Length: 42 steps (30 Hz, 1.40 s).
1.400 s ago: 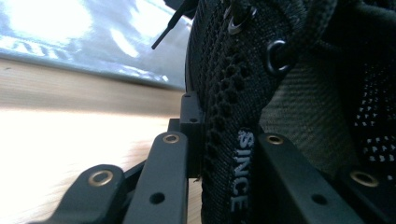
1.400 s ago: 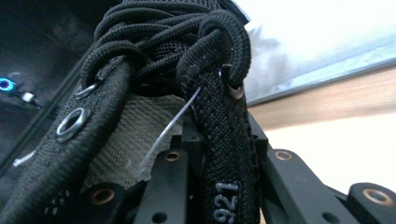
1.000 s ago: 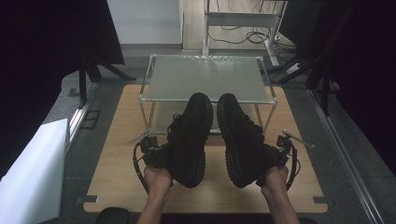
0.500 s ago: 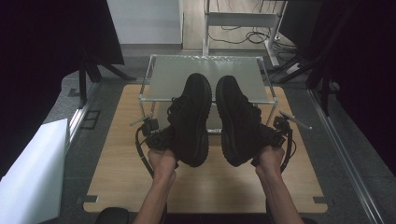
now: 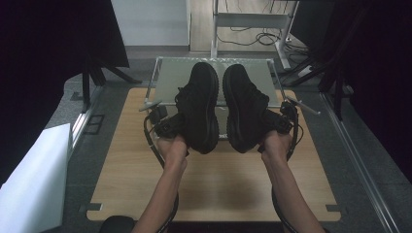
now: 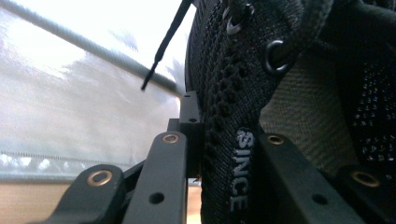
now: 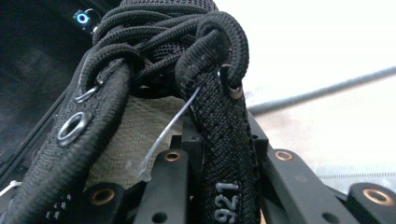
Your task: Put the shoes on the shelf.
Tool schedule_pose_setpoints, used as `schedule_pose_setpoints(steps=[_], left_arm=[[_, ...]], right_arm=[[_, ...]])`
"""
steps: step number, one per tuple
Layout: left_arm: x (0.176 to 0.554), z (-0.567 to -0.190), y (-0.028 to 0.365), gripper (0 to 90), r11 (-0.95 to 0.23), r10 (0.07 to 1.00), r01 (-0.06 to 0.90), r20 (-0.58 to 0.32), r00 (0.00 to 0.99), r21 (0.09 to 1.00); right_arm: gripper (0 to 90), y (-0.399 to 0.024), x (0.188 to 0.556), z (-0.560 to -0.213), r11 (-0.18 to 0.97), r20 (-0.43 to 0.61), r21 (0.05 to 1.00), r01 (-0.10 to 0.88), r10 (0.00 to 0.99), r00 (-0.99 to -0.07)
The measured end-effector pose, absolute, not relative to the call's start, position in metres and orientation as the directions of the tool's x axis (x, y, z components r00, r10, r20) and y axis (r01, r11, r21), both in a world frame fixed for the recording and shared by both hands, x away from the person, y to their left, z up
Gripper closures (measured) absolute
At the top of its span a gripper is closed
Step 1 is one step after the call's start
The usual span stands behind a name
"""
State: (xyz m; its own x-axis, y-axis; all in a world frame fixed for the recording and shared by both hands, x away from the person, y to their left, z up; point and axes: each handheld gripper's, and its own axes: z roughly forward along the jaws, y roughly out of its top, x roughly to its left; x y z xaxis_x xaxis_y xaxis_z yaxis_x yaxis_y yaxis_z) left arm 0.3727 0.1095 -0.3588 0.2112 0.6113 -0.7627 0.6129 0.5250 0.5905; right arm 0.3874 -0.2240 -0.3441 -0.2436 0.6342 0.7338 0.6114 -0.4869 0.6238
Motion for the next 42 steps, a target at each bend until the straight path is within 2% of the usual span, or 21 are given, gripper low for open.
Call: schedule_pose_setpoints(steps=[9, 15, 26, 31, 35, 39, 40, 41, 42], left_arm=[[0.400, -0.345, 0.107, 78.2, 0.515, 0.657, 0.614, -0.736, 0.165, 0.598], [0.420, -0.337, 0.105, 77.8, 0.501, 0.699, 0.616, -0.704, 0.127, 0.608], [0.438, -0.322, 0.099, 76.4, 0.453, 0.781, 0.613, -0.620, 0.078, 0.648], [0.444, -0.319, 0.096, 74.4, 0.452, 0.780, 0.631, -0.623, 0.065, 0.631], [0.444, -0.318, 0.093, 67.5, 0.449, 0.780, 0.626, -0.622, 0.075, 0.638], [0.446, -0.323, 0.097, 56.5, 0.486, 0.721, 0.630, -0.686, 0.104, 0.606], [0.446, -0.323, 0.097, 53.5, 0.486, 0.721, 0.630, -0.686, 0.104, 0.606], [0.447, -0.323, 0.096, 50.1, 0.474, 0.719, 0.634, -0.684, 0.122, 0.611], [0.447, -0.323, 0.096, 47.1, 0.474, 0.719, 0.634, -0.684, 0.122, 0.611]], right_arm=[[77.6, -0.217, 0.418, -0.333, -0.499, 0.728, 0.620, 0.605, 0.655, -0.205], [77.4, -0.211, 0.438, -0.326, -0.477, 0.682, 0.649, 0.592, 0.709, -0.178], [76.6, -0.209, 0.457, -0.320, -0.434, 0.608, 0.691, 0.578, 0.782, -0.140], [75.6, -0.204, 0.462, -0.318, -0.414, 0.583, 0.702, 0.580, 0.801, -0.134], [71.4, -0.196, 0.463, -0.314, -0.395, 0.555, 0.721, 0.569, 0.821, -0.133], [56.9, -0.198, 0.467, -0.314, -0.425, 0.599, 0.701, 0.573, 0.786, -0.150], [56.9, -0.198, 0.467, -0.314, -0.425, 0.599, 0.701, 0.573, 0.786, -0.150], [49.4, -0.199, 0.468, -0.315, -0.430, 0.611, 0.696, 0.575, 0.775, -0.162], [47.1, -0.199, 0.469, -0.316, -0.430, 0.617, 0.696, 0.576, 0.768, -0.173]])
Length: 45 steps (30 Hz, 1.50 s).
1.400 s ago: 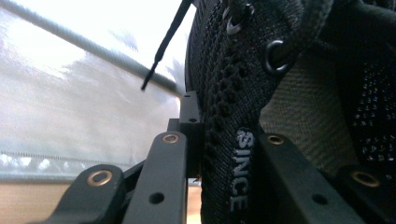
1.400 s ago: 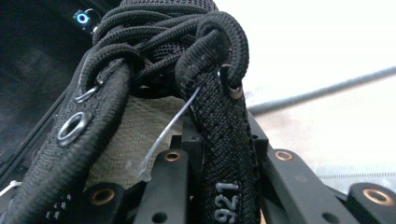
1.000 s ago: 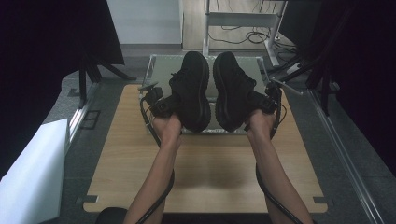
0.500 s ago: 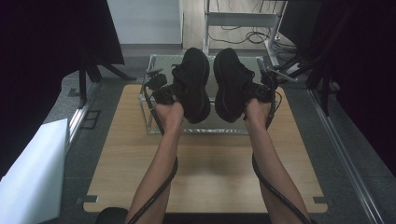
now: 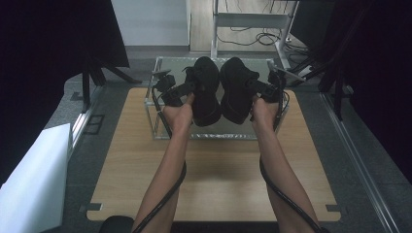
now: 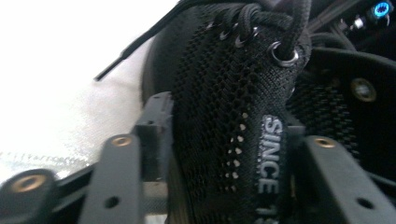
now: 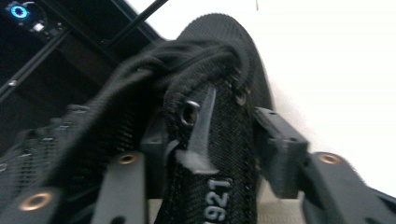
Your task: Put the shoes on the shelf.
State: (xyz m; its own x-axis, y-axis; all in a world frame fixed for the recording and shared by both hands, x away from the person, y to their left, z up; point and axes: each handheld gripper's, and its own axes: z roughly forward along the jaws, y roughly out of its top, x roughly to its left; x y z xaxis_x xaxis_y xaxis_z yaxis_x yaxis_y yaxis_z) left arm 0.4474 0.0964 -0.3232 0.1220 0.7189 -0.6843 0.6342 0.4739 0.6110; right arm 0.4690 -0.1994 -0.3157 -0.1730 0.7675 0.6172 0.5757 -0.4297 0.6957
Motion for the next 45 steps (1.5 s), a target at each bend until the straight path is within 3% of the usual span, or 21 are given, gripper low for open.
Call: schedule_pose_setpoints(steps=[2, 5, 10, 15, 24, 31, 40, 45], left_arm=[[0.447, -0.322, 0.096, 43.9, 0.462, 0.724, 0.630, -0.676, 0.137, 0.624], [0.447, -0.322, 0.099, 37.6, 0.456, 0.718, 0.622, -0.676, 0.165, 0.637], [0.445, -0.322, 0.103, 32.1, 0.479, 0.690, 0.608, -0.700, 0.185, 0.633], [0.441, -0.327, 0.118, 38.6, 0.540, 0.595, 0.599, -0.772, 0.226, 0.592], [0.423, -0.338, 0.148, 50.0, 0.534, 0.555, 0.587, -0.776, 0.299, 0.609], [0.408, -0.347, 0.162, 58.1, 0.487, 0.538, 0.602, -0.761, 0.364, 0.632], [0.379, -0.346, 0.155, 71.5, 0.327, 0.569, 0.604, -0.662, 0.489, 0.727], [0.364, -0.349, 0.150, 78.5, 0.267, 0.591, 0.587, -0.610, 0.527, 0.765]], right_arm=[[44.8, -0.200, 0.470, -0.317, -0.436, 0.629, 0.694, 0.573, 0.755, -0.187], [33.6, -0.201, 0.472, -0.319, -0.450, 0.662, 0.689, 0.569, 0.709, -0.242], [27.0, -0.199, 0.473, -0.319, -0.430, 0.673, 0.696, 0.575, 0.670, -0.314], [32.9, -0.201, 0.472, -0.310, -0.436, 0.681, 0.705, 0.560, 0.635, -0.364], [47.2, -0.226, 0.456, -0.313, -0.431, 0.689, 0.714, 0.553, 0.574, -0.442], [58.0, -0.239, 0.445, -0.319, -0.420, 0.685, 0.717, 0.556, 0.572, -0.452], [80.3, -0.254, 0.421, -0.348, -0.379, 0.681, 0.719, 0.583, 0.551, -0.482], [86.6, -0.256, 0.405, -0.354, -0.352, 0.655, 0.743, 0.569, 0.553, -0.515]])
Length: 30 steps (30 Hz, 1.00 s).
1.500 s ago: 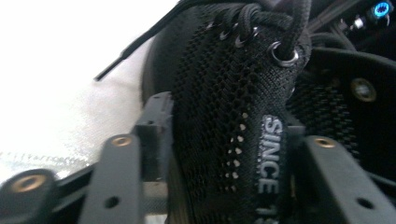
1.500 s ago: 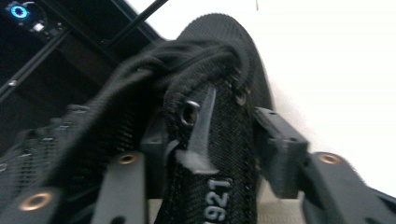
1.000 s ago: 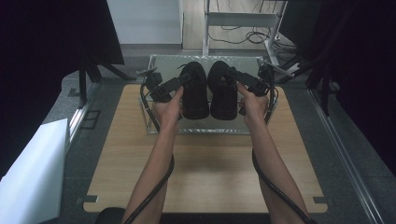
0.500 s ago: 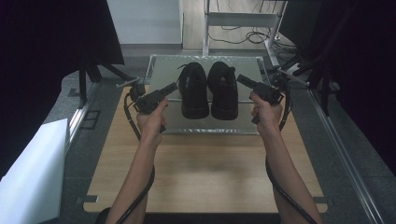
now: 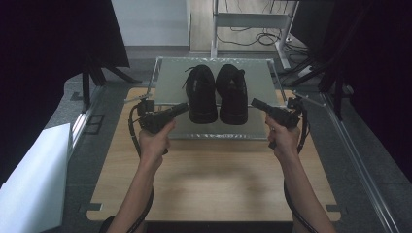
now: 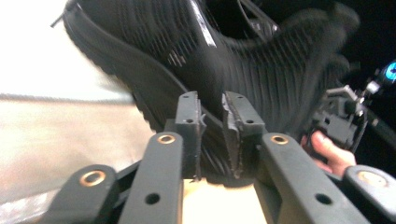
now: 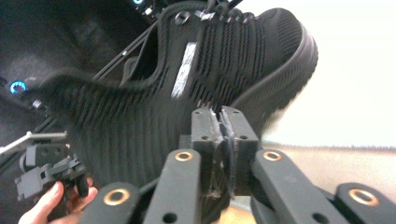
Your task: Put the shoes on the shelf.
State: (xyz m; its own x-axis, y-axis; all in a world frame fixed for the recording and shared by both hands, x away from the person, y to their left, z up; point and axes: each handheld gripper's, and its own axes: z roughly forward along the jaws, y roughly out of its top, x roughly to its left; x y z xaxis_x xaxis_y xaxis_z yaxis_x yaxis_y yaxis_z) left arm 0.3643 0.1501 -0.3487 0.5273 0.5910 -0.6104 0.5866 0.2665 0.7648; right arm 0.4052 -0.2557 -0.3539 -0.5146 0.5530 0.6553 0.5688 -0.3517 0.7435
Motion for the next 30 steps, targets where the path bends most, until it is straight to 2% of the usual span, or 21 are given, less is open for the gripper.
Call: schedule_pose_setpoints(steps=[2, 7, 16, 30], left_arm=[[0.355, -0.354, 0.148, 83.3, 0.241, 0.600, 0.580, -0.589, 0.542, 0.779], [0.344, -0.364, 0.148, 87.7, 0.233, 0.594, 0.572, -0.581, 0.556, 0.786], [0.332, -0.383, 0.141, 88.5, 0.230, 0.574, 0.569, -0.582, 0.575, 0.789], [0.339, -0.376, 0.129, 87.9, 0.229, 0.570, 0.556, -0.573, 0.589, 0.799]], right_arm=[[89.4, -0.257, 0.393, -0.358, -0.344, 0.648, 0.752, 0.562, 0.540, -0.536], [89.9, -0.256, 0.377, -0.363, -0.323, 0.637, 0.762, 0.561, 0.530, -0.560], [90.0, -0.244, 0.357, -0.380, -0.276, 0.617, 0.778, 0.564, 0.506, -0.603], [89.9, -0.232, 0.356, -0.382, -0.277, 0.623, 0.775, 0.568, 0.486, -0.613]])
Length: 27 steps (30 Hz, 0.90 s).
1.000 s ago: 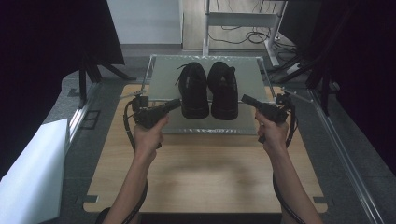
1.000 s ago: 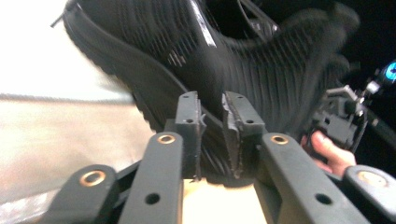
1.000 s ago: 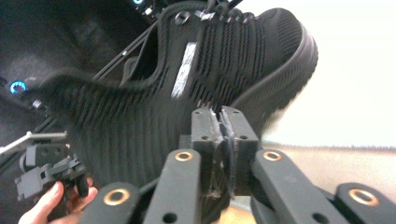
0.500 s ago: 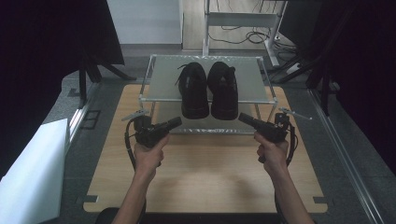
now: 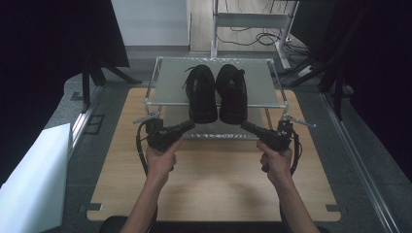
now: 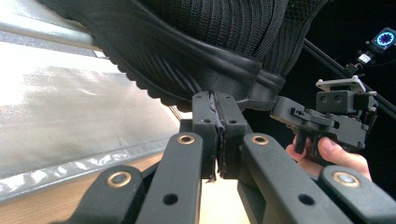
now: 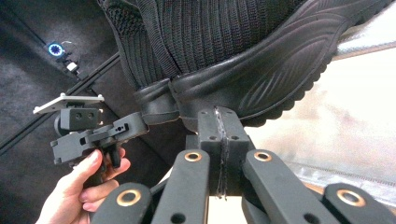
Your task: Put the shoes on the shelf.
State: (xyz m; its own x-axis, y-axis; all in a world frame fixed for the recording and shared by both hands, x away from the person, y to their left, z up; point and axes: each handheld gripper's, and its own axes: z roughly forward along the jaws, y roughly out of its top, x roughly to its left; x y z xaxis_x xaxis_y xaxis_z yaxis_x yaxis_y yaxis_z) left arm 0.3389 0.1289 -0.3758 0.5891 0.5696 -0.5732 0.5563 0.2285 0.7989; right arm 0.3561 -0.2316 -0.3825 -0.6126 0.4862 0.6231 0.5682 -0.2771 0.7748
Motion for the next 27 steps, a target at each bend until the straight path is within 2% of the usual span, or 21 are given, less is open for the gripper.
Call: schedule_pose_setpoints(steps=[13, 27], left_arm=[[0.346, -0.372, 0.127, 88.1, 0.240, 0.573, 0.555, -0.578, 0.581, 0.796], [0.371, -0.372, 0.126, 88.1, 0.262, 0.592, 0.574, -0.598, 0.539, 0.776]], right_arm=[[90.0, -0.227, 0.364, -0.378, -0.304, 0.626, 0.772, 0.558, 0.515, -0.586], [90.0, -0.221, 0.387, -0.380, -0.324, 0.644, 0.755, 0.570, 0.533, -0.549]])
